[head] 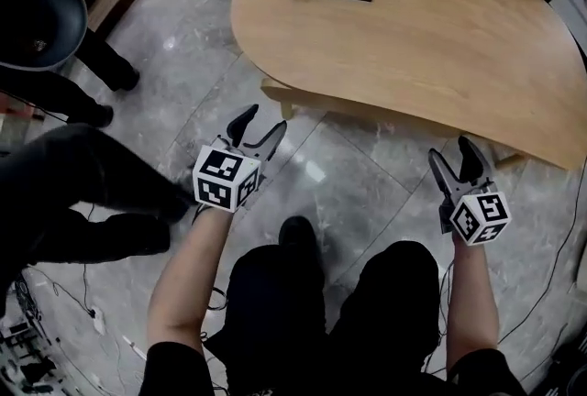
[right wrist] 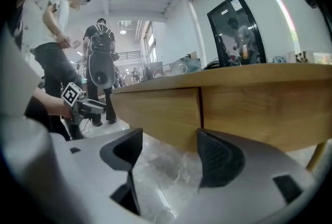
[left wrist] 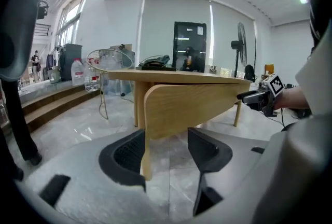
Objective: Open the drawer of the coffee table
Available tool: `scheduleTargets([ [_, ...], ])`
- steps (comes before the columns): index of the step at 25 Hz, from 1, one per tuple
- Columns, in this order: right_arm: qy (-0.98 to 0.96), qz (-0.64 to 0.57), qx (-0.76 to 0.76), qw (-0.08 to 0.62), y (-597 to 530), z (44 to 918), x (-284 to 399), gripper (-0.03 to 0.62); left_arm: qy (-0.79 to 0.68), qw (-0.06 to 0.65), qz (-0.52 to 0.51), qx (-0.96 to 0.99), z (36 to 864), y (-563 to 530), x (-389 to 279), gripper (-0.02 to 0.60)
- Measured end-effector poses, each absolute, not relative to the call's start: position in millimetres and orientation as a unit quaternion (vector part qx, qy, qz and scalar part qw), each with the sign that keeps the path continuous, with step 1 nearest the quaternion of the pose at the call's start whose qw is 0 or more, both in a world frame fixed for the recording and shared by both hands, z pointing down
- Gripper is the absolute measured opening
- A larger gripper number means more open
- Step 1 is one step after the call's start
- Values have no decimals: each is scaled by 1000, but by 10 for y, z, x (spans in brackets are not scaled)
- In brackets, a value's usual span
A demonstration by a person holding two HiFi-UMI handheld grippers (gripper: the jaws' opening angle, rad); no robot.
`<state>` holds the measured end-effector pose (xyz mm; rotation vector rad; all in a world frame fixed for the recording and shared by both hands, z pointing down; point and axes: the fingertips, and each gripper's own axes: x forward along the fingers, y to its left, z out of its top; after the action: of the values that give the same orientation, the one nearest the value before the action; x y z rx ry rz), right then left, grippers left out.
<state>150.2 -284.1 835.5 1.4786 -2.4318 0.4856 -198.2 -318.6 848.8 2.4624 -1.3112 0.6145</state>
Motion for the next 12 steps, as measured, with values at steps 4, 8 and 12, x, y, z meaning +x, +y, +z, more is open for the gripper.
scheduleTargets([
  [4, -846, 147, 498, 124, -2850, 8354, 1543, 287, -458, 132, 193, 858, 8463, -3347, -2037, 273],
  [8, -842, 147, 504, 123, -2847, 8362, 1656, 295, -455, 131, 190, 860, 8467, -3467, -1979, 284],
  [12, -847, 135, 500, 118, -2929, 8343, 1679, 241, -449, 111, 206, 862, 8424, -3574, -1937, 291],
])
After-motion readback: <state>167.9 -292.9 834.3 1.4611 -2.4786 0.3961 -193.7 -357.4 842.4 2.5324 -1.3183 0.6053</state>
